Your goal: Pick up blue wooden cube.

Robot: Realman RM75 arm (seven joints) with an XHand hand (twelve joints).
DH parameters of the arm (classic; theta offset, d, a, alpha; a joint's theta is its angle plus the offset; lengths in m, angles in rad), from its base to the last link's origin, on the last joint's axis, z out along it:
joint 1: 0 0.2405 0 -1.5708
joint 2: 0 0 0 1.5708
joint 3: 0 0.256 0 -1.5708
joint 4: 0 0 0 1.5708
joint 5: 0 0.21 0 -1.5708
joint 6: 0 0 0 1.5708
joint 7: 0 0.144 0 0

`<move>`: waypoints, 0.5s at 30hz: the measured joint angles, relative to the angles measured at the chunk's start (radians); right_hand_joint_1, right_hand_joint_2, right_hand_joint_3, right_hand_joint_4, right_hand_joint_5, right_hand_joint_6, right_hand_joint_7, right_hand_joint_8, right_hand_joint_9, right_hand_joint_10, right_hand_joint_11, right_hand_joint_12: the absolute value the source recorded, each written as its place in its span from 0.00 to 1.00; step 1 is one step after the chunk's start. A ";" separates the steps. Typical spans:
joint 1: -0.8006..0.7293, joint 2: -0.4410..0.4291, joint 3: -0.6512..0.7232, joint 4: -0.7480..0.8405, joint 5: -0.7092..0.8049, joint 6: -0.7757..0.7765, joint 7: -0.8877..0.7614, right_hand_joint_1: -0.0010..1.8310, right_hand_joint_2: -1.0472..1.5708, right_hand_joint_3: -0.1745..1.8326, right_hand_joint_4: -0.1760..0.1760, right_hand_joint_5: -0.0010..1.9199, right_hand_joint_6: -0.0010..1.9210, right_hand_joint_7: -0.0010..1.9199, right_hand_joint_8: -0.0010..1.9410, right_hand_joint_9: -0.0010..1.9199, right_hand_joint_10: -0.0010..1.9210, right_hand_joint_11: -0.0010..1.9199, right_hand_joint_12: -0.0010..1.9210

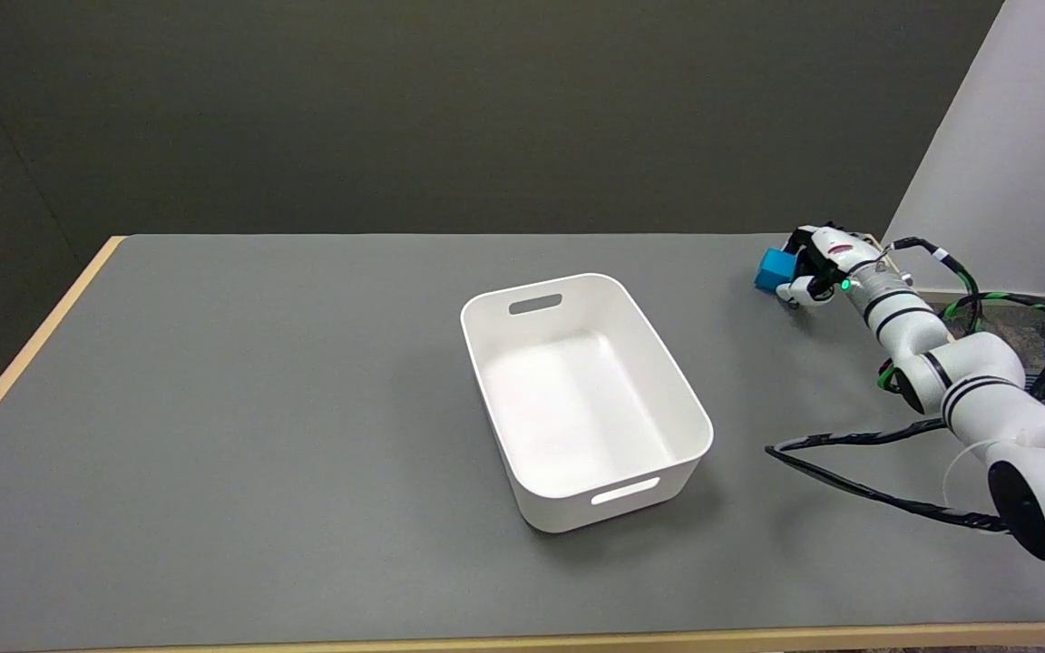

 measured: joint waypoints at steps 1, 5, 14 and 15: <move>-0.001 0.000 0.000 -0.001 0.000 -0.003 0.000 0.61 0.86 0.21 0.31 0.27 0.84 0.39 0.78 0.38 0.81 0.26 1.00; -0.004 -0.001 0.004 -0.003 0.002 -0.013 0.000 0.62 0.85 0.22 0.31 0.27 0.84 0.40 0.77 0.39 0.80 0.26 1.00; -0.042 -0.002 0.014 -0.061 0.049 -0.040 0.018 0.63 0.81 0.30 0.33 0.29 0.84 0.42 0.76 0.42 0.81 0.30 1.00; -0.049 -0.001 0.015 -0.074 0.059 -0.042 0.024 0.63 0.81 0.31 0.33 0.30 0.84 0.43 0.75 0.43 0.81 0.30 1.00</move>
